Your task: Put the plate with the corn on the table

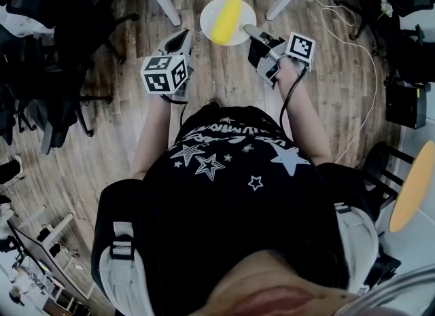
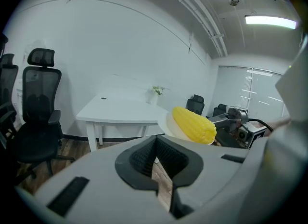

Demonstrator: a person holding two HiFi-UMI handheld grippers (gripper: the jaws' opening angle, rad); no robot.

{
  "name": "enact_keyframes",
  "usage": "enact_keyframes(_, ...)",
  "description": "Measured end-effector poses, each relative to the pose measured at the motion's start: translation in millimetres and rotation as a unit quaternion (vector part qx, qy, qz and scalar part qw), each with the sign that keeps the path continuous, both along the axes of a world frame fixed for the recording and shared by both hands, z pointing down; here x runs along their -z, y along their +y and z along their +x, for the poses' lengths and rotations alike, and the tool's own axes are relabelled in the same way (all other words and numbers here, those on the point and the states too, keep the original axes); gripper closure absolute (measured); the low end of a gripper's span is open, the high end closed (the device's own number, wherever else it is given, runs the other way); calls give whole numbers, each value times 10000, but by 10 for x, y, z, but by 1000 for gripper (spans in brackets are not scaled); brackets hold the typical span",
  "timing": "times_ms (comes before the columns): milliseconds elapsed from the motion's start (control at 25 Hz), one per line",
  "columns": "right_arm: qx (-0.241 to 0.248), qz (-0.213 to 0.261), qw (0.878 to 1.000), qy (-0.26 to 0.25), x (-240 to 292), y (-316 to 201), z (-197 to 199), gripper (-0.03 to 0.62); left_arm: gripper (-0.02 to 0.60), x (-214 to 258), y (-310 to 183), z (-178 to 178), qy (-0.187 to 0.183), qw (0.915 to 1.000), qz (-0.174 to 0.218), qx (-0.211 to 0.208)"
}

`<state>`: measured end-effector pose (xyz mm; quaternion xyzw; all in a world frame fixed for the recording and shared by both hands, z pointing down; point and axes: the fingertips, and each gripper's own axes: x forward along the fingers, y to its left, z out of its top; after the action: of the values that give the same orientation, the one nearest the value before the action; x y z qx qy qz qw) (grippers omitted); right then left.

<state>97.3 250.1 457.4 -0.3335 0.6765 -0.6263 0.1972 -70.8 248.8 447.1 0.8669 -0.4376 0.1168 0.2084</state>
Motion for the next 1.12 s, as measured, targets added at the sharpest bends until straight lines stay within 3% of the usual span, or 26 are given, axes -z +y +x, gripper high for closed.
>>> enact_keyframes(360,-78,-48,9999,-103,-74,-231,-155,562,577,-135,-230,-236,-6,9999,-126,42)
enact_keyframes(640,205,-9,9996,-200,-210,-656,-132,563,577,-246,-498,-203,-137,9995,-178,226)
enact_keyframes(960,615,69,9979,-199,-200,-1684,-14,562,577,-343,-1369,-91,-255,9976,-340,544)
enact_keyframes(1120,730,78,9973,-77,-191,-2197,197,562,577,-369,-1853,162,-236,9974,-381,572)
